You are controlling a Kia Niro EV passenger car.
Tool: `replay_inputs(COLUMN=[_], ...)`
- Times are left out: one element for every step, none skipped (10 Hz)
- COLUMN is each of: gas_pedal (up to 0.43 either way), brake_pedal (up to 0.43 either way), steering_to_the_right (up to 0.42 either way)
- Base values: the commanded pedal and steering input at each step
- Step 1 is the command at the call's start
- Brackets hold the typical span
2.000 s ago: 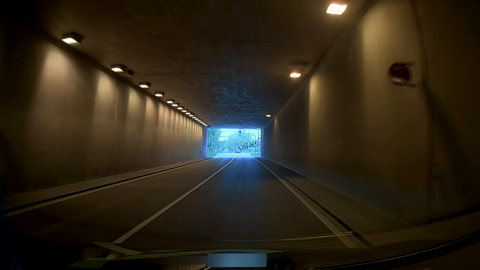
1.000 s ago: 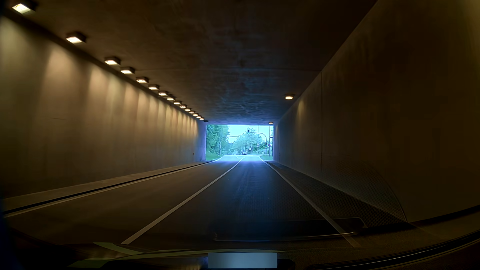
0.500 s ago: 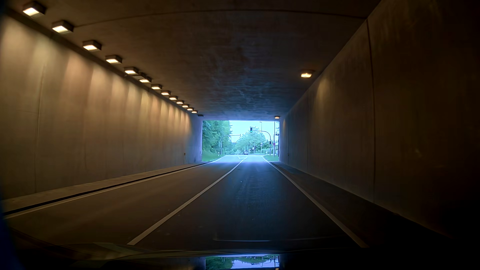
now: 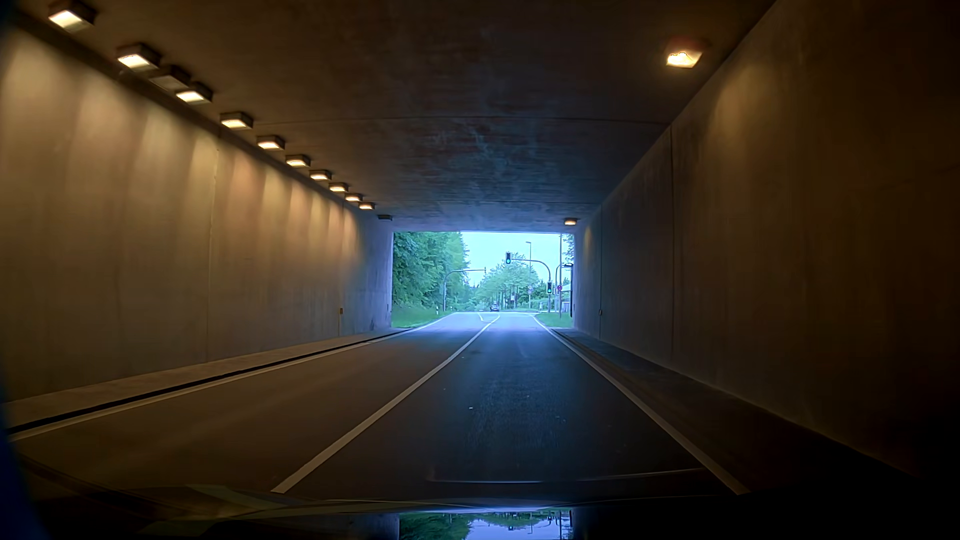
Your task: Follow the waypoints while adhering to traffic rules and regulations
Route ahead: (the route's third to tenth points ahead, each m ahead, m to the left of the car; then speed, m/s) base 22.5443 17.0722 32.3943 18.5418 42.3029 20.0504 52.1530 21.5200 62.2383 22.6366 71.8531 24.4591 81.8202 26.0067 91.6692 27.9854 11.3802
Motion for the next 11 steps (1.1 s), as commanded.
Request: replay_inputs(gas_pedal=[0.059, 0.059, 0.059, 0.059, 0.059, 0.059, 0.059, 0.059, 0.059, 0.059, 0.059], brake_pedal=[0.000, 0.000, 0.000, 0.000, 0.000, 0.000, 0.000, 0.000, 0.000, 0.000, 0.000], steering_to_the_right=[0.003, 0.006, 0.007, 0.006, 0.002, 0.000, 0.000, 0.000, 0.000, 0.000, 0.000])
